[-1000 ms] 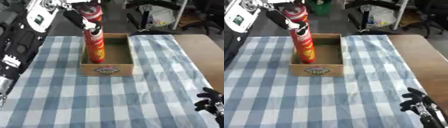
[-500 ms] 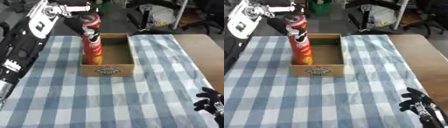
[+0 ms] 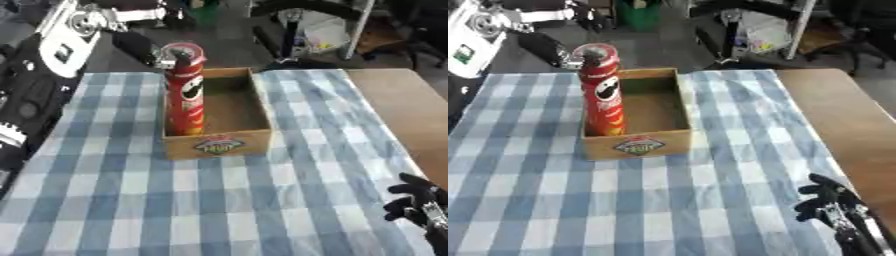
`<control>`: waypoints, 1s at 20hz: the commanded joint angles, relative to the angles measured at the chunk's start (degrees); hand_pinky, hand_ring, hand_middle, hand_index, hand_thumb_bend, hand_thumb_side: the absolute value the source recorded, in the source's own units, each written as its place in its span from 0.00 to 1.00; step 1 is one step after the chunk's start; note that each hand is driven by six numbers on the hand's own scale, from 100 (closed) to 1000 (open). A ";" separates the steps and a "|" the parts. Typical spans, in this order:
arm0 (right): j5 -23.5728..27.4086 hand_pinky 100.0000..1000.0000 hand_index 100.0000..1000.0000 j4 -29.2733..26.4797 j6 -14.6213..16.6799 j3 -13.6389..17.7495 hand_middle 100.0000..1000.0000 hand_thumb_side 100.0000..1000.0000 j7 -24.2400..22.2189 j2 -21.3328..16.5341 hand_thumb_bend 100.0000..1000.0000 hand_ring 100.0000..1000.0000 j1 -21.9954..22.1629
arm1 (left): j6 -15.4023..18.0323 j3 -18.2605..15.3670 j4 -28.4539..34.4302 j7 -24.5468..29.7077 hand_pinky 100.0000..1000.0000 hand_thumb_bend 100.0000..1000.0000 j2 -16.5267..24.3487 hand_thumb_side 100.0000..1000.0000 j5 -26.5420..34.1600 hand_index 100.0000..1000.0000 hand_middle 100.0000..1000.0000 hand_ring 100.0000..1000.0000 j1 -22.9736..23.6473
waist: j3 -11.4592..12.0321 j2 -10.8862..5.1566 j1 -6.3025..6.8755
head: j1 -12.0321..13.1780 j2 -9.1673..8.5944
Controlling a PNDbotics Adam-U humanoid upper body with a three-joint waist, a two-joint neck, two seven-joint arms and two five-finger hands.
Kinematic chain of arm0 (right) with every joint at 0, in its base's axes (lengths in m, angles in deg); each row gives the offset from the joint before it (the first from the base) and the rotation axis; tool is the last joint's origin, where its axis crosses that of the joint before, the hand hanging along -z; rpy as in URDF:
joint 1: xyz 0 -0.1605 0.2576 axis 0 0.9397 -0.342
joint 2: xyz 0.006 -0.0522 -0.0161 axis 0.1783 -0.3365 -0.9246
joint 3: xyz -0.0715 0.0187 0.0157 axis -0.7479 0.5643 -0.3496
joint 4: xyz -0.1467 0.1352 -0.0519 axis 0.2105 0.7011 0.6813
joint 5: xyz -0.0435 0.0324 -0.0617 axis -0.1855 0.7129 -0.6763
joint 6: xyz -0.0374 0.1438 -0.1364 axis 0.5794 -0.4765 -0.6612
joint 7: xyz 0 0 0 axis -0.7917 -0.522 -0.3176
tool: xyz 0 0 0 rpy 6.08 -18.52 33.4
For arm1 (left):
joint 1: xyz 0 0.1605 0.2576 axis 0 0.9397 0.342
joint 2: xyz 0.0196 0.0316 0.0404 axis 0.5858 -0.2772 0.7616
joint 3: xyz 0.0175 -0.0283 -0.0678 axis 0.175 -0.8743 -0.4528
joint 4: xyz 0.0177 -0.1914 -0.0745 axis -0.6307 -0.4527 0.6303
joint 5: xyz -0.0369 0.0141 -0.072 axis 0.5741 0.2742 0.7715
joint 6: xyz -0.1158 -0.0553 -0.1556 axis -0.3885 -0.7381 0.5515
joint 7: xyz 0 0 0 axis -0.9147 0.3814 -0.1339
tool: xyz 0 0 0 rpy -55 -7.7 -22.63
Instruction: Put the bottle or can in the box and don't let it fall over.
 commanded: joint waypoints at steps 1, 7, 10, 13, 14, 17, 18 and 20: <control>-0.47 0.48 0.83 -0.70 0.17 0.54 0.62 0.61 0.27 -1.18 0.00 0.53 -0.09 | 3.51 -1.80 4.62 1.95 0.82 0.27 4.67 0.55 4.04 0.91 0.82 0.82 -0.12 | 0.33 -0.41 0.16 | -0.71 -0.96; -0.86 0.48 0.83 -0.75 0.27 1.20 0.62 0.61 0.88 -1.16 0.00 0.53 0.14 | -0.35 -6.05 19.44 -5.15 0.81 0.23 15.33 0.51 12.02 0.91 0.81 0.81 8.24 | 1.68 -0.36 0.40 | -2.13 -1.78; -1.08 0.48 0.83 -0.71 0.28 1.47 0.62 0.61 1.17 -1.04 0.00 0.53 0.26 | -3.32 -9.96 26.80 -10.73 0.79 0.19 19.30 0.49 15.66 0.89 0.79 0.78 16.08 | 2.34 -0.37 0.46 | -2.48 -2.14; -1.11 0.48 0.83 -0.74 0.34 1.76 0.62 0.61 1.48 -0.85 0.00 0.53 0.21 | -6.64 -14.89 33.77 -16.83 0.77 0.15 19.98 0.48 19.18 0.88 0.78 0.76 26.07 | 2.90 -0.26 0.36 | -2.81 -2.56; -1.11 0.48 0.83 -0.76 0.35 1.85 0.62 0.61 1.58 -0.79 0.00 0.53 0.19 | -7.63 -16.48 35.98 -18.55 0.77 0.14 19.50 0.48 19.72 0.88 0.77 0.76 29.36 | 3.04 -0.21 0.29 | -2.99 -2.65; -1.17 0.48 0.83 -0.81 0.38 2.19 0.62 0.61 1.93 -0.48 0.00 0.53 0.32 | -10.79 -20.69 39.62 -23.00 0.71 0.06 16.19 0.50 20.88 0.85 0.73 0.70 38.74 | 3.71 -0.13 0.00 | -3.45 -2.79; -1.21 0.48 0.83 -0.80 0.37 2.26 0.62 0.61 2.04 -0.40 0.00 0.53 0.37 | -11.55 -21.72 40.25 -24.30 0.71 0.06 14.74 0.50 21.51 0.84 0.73 0.70 41.34 | 3.90 -0.14 -0.07 | -3.42 -2.77; -1.25 0.48 0.83 -0.91 0.43 2.30 0.62 0.61 2.12 -0.26 0.00 0.53 0.40 | -12.53 -23.39 41.17 -26.33 0.69 0.02 11.36 0.52 22.58 0.83 0.71 0.67 46.25 | 4.27 -0.10 -0.24 | -3.44 -2.95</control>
